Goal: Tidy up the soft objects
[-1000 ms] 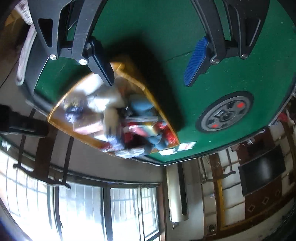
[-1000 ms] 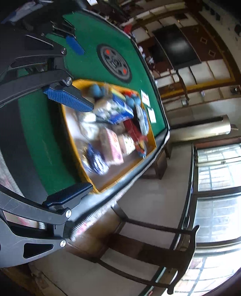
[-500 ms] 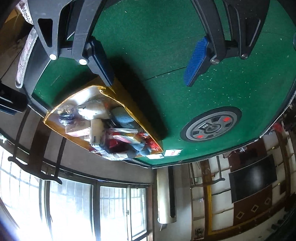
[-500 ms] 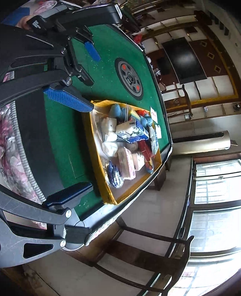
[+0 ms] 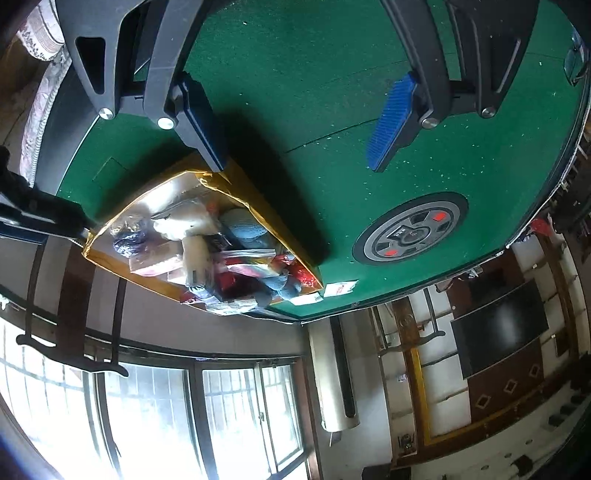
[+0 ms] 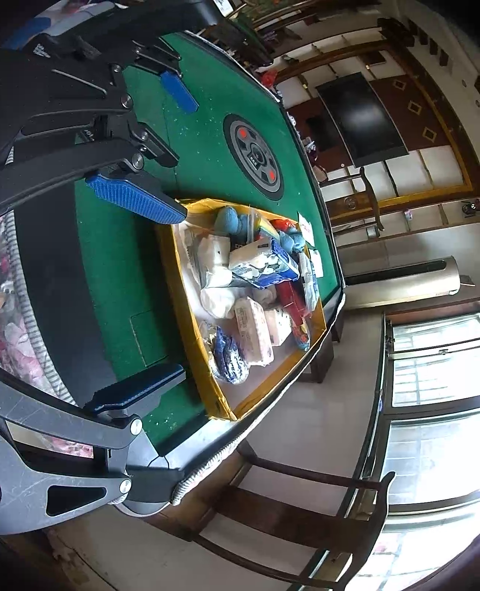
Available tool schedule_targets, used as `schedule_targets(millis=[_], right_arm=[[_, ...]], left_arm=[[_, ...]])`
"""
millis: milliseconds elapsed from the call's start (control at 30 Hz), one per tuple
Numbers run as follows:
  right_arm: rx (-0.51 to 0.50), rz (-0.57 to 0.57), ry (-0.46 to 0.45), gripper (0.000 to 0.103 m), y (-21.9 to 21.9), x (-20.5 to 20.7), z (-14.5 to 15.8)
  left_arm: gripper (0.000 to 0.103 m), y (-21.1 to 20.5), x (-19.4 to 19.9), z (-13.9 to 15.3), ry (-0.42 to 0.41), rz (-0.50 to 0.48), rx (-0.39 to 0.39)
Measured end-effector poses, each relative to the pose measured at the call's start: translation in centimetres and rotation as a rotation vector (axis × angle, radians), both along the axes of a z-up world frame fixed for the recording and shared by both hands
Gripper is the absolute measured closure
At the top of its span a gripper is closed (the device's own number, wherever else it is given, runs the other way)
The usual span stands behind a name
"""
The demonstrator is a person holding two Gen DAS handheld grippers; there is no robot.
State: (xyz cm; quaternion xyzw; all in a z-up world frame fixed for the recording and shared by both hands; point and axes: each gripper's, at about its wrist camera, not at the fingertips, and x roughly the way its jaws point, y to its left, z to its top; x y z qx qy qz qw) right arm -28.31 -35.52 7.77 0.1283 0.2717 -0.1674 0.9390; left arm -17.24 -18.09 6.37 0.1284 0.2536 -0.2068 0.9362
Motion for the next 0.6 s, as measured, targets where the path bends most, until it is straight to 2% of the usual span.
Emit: schedule_targets(millis=[600], right_arm=[[0.003,-0.007,0.010,0.024,-0.07,0.31,-0.47]], left_arm=[[0.025,0.10,-0.36,0.18,-0.028,0.013,0.014]])
